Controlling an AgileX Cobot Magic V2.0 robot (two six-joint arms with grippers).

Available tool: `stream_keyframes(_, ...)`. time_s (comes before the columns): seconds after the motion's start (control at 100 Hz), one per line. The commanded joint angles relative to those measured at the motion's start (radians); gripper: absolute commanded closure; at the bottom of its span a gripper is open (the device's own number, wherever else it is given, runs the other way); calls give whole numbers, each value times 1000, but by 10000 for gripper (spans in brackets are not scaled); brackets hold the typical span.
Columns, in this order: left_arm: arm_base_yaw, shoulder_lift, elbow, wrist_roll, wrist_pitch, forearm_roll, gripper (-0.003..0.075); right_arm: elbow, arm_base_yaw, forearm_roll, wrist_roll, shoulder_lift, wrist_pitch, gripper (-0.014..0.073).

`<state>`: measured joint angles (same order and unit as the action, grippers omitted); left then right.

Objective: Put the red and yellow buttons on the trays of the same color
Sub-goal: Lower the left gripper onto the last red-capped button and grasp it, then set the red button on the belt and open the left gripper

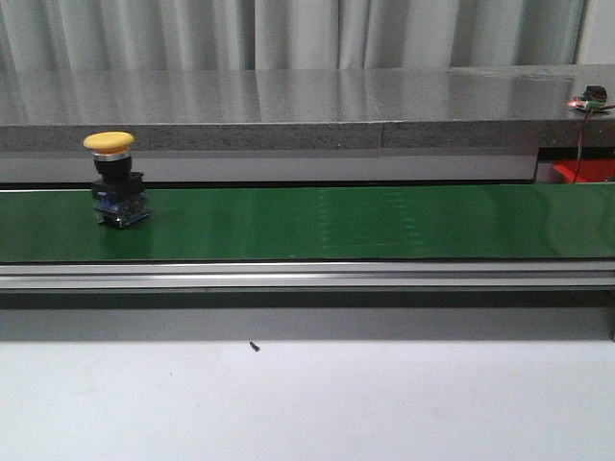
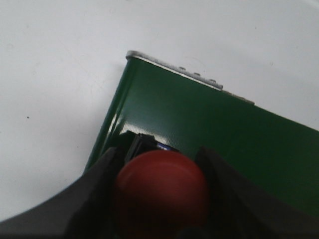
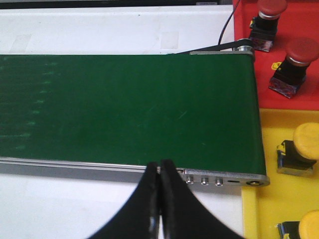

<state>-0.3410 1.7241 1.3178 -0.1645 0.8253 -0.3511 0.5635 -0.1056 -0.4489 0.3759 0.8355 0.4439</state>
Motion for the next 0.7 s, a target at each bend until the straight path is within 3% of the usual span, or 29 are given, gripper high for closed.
stream_keyframes(0.0,7,-50,9,-3,-56,-19,542,26,0,-18,7,-9,-60,715)
stream_keyframes(0.12,7,-50,6,-20,-52,-19,493,26,0,-18,7,-9,-60,715)
stream_keyframes(0.29,7,-50,6,-37,-28,-21,253,26,0,-18,7,-9,-61,715)
stream_keyframes(0.34,7,-53,6,-37,-26,-21,216,26,0,-18,7,-9,-63,715)
stream_keyframes(0.52,9,-97,6,-37,-28,-23,221,26,0,-18,7,-9,-63,715)
stream_keyframes(0.69,39,-196,6,-72,-26,-25,287,25,0,-17,7,-9,-19,715)
